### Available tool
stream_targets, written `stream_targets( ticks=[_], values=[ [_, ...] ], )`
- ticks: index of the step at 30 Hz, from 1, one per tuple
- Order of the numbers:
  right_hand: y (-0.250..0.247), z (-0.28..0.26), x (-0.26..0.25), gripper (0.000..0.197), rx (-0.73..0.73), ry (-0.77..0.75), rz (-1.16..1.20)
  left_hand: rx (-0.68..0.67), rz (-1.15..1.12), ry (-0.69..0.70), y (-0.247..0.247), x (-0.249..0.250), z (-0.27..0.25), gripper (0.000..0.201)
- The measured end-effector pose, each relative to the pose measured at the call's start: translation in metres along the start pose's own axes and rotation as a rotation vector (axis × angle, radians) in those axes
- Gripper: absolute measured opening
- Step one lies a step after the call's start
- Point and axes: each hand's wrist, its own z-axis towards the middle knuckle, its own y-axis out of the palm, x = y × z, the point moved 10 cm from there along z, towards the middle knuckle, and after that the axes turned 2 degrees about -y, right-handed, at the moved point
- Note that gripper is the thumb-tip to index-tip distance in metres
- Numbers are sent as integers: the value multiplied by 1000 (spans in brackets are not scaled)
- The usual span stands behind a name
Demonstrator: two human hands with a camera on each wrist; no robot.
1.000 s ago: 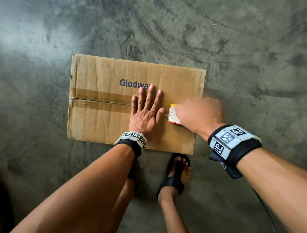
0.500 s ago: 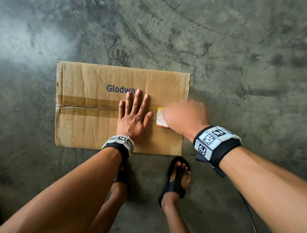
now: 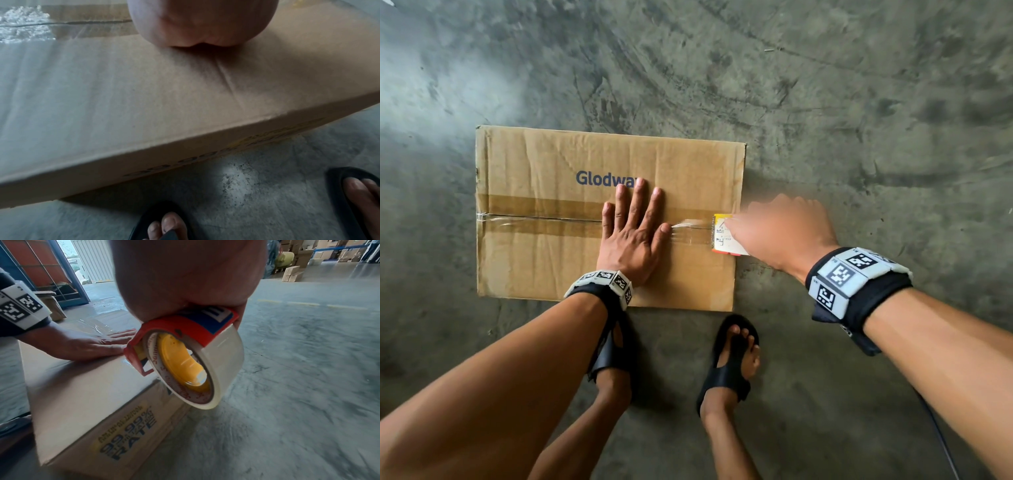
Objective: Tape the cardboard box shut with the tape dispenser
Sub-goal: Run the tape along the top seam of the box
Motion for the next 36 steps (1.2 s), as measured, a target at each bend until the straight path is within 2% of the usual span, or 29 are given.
stream_targets(
  ticks=[7,10,15,17,20,28,36],
  values=[
    [12,4,6,55,-10,11,-1,3,4,-11,0,2,1,62],
    [13,2,3,54,-5,10,8,33,-35,-59,-2,7,-3,65],
    [12,2,3,53,18,3,-1,51,-72,78,2,67,8,63],
    [14,1,5,53,22,4,-2,49,-87,73,5,80,14,60],
    [15,1,7,54,24,4,6,39,-63,28,11,79,17,59],
    [14,1,17,54,30,-44,27,38,-26,30,13,77,18,61],
    [11,-16,56,55,32,-9,34,1,-20,21,13,79,17,61]
  ],
)
